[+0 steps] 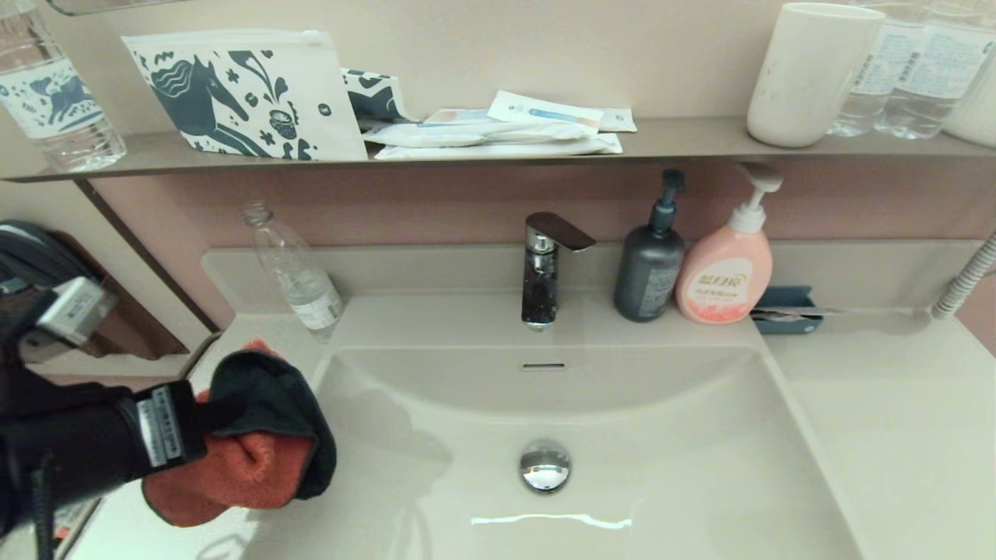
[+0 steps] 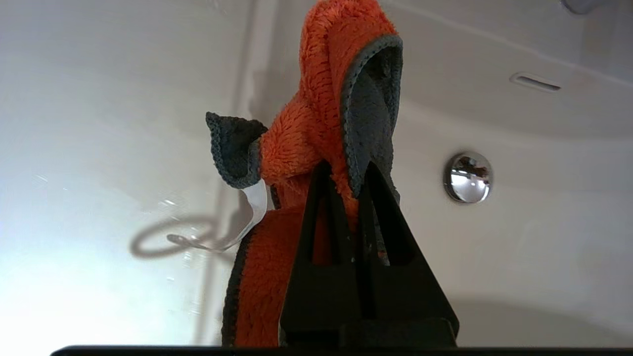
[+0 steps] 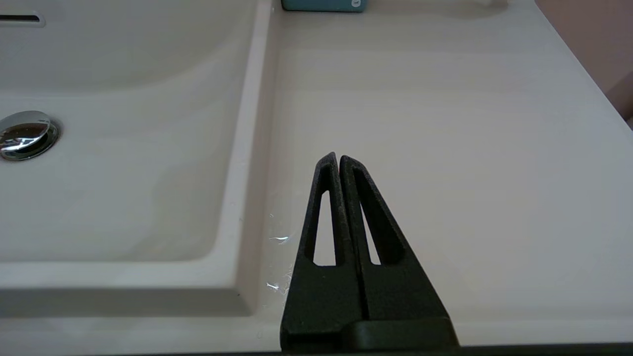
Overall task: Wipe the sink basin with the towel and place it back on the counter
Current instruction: Wipe the sink
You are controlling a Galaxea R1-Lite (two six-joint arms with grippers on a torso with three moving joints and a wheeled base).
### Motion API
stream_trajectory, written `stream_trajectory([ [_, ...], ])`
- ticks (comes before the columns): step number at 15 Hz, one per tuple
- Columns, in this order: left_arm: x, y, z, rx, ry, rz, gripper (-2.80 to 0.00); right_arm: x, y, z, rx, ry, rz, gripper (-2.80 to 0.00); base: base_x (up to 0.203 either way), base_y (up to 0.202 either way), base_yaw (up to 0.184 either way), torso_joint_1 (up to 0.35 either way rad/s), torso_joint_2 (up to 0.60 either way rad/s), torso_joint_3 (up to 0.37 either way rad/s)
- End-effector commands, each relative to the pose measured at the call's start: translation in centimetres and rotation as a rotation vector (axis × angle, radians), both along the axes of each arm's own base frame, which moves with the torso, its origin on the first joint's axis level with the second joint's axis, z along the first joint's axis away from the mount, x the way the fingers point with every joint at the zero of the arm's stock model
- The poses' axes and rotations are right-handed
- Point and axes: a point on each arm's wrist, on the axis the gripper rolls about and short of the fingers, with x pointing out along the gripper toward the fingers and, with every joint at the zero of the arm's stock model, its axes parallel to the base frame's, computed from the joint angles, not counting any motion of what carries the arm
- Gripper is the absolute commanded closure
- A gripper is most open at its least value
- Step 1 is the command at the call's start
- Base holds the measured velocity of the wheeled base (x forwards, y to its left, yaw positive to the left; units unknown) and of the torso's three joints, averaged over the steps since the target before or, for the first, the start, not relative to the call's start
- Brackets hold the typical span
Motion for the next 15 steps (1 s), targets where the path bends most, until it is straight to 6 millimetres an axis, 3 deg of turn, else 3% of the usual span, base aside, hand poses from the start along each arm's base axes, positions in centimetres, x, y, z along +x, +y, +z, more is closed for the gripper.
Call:
stream_trajectory([
  [1, 1.0, -3.3, -0.8, 0.008, 0.075, 0.009, 0.0, 0.0, 0.0, 0.0, 0.0, 0.001, 0.0, 0.0, 0.0, 0.0, 0.0, 0.0, 0.0, 0.0],
  [3, 0.3, -5.0, -1.0, 0.035, 0.13, -0.047, 0.0, 0.0, 0.0, 0.0, 0.0, 0.001, 0.0, 0.0, 0.0, 0.0, 0.0, 0.0, 0.0, 0.0],
  [6, 1.5, -7.9, -1.3, -0.022, 0.224, 0.02, 0.0, 0.0, 0.0, 0.0, 0.0, 0.001, 0.0, 0.0, 0.0, 0.0, 0.0, 0.0, 0.0, 0.0],
  [11, 2.6, -14.2, -3.5, -0.029, 0.326, -0.009, 0.0, 0.0, 0.0, 0.0, 0.0, 0.001, -0.001, 0.0, 0.0, 0.0, 0.0, 0.0, 0.0, 0.0],
  [15, 2.0, -19.0, -2.9, -0.068, 0.307, -0.086, 0.0, 0.0, 0.0, 0.0, 0.0, 0.001, 0.0, 0.0, 0.0, 0.0, 0.0, 0.0, 0.0, 0.0],
])
